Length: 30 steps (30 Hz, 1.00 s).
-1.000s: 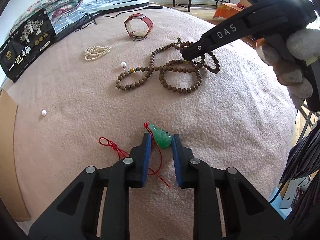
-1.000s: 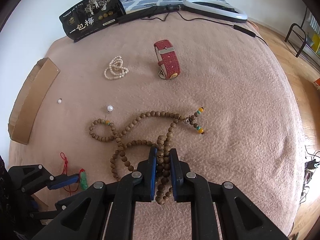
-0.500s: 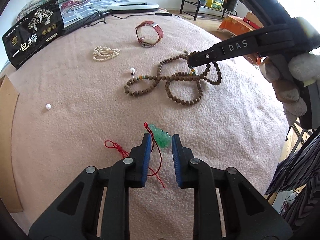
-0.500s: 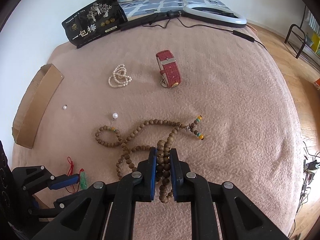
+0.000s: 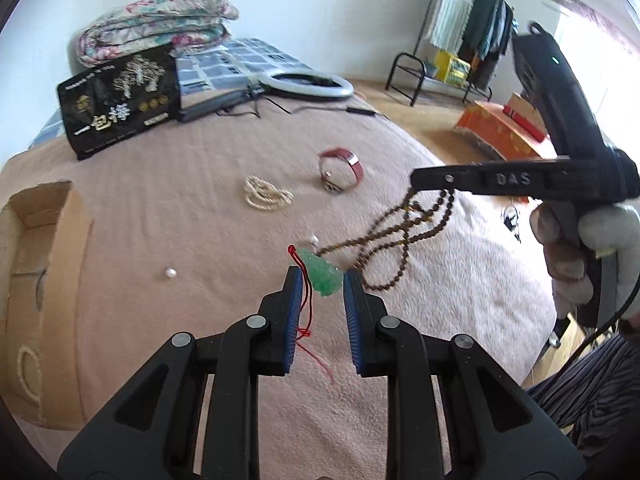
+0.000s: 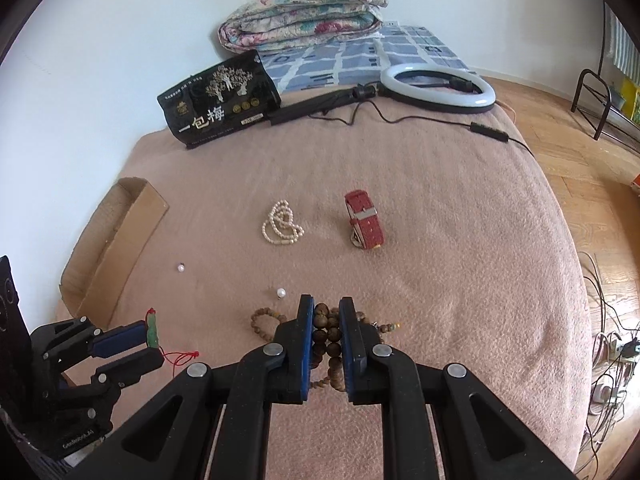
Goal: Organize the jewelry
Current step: 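Carry the jade pendant and prayer beads with both tools toward the cardboard box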
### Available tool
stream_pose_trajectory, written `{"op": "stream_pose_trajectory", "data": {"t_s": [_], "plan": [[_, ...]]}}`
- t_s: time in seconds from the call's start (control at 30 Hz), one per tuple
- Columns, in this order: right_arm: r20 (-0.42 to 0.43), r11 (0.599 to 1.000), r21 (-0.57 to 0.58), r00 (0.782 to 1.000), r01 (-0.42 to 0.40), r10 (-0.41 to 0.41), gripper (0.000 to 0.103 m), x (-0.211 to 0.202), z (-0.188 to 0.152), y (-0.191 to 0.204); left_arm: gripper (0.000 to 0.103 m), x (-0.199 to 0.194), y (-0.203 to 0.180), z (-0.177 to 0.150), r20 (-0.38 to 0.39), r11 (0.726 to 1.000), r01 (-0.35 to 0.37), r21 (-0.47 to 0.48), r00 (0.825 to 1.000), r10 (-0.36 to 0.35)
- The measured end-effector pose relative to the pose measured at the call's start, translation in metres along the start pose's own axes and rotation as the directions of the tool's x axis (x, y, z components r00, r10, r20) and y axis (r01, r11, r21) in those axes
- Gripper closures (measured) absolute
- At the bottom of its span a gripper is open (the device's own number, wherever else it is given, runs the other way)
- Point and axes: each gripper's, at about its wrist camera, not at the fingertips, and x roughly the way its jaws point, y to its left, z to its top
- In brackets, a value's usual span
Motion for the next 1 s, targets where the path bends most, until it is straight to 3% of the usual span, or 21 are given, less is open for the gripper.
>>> {"op": "stream_pose_trajectory", "data": {"t_s": [0.47, 1.0], "plan": [[0.129, 0.997, -0.071, 0.991, -0.036, 0.045, 0.093, -0.042, 0.033, 0.041, 0.083, -0.071, 0.059, 0.027, 0.147, 0.990, -0.104, -0.099, 0.982, 0.118], [0.159, 0.978, -0.157, 0.974, -0.135, 0.160, 0.093, -0.044, 0.067, 0.116, 0.083, -0.134, 0.132, 0.029, 0.224, 0.956, -0.196, -0.218, 0.943, 0.245]]}}
